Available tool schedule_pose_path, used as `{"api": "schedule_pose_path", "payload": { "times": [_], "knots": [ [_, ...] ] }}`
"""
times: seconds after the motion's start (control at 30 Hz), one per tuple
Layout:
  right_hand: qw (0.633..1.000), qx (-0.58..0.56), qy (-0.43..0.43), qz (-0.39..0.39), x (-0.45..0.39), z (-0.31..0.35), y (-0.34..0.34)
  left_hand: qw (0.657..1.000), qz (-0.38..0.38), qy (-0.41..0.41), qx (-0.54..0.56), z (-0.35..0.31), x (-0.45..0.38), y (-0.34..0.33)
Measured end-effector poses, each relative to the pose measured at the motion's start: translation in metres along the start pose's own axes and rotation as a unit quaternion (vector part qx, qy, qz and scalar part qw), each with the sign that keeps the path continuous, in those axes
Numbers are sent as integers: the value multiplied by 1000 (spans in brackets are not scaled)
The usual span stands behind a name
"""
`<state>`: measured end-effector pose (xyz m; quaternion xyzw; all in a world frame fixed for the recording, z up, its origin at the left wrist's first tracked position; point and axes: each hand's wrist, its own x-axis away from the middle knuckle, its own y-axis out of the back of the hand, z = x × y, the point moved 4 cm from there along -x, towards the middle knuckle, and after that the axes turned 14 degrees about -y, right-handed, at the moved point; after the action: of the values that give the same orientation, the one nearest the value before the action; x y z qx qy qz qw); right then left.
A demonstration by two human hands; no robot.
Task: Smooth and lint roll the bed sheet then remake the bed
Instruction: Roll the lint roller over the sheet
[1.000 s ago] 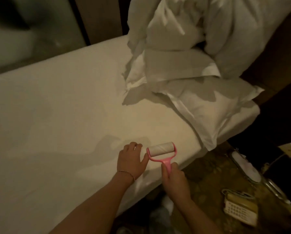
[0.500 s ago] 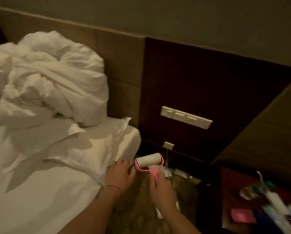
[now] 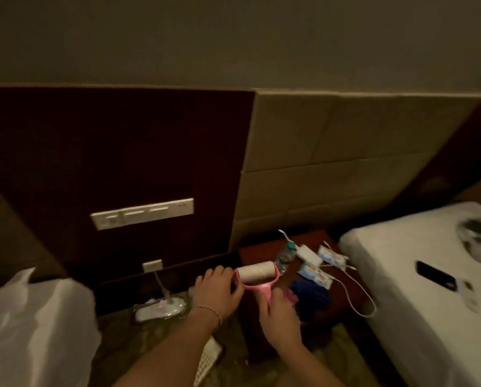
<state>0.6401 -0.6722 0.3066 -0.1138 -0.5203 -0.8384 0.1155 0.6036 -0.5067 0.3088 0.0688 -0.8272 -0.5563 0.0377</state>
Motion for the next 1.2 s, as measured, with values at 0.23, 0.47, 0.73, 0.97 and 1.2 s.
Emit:
{"api": "schedule_pose_path", "payload": {
  "times": [0.23,0.47,0.73,0.97,1.2],
  "knots": [
    [995,-46,-88,16,-47,-50,6,992,71,-100,-11,-33,-72,-35],
    [995,2,-81,63,-147,-90,-43,993,103,-50,-4,-12,-122,-115],
    [984,93,-5,152,-253,-146,-142,990,120,56,53,27,-174,-229],
    [985,104,37,132,-300,-175,-198,982,92,137,87,54,-184,-295],
    [990,108,84,22,-318,-181,-216,980,111,139,87,56,-184,-329]
  ]
}}
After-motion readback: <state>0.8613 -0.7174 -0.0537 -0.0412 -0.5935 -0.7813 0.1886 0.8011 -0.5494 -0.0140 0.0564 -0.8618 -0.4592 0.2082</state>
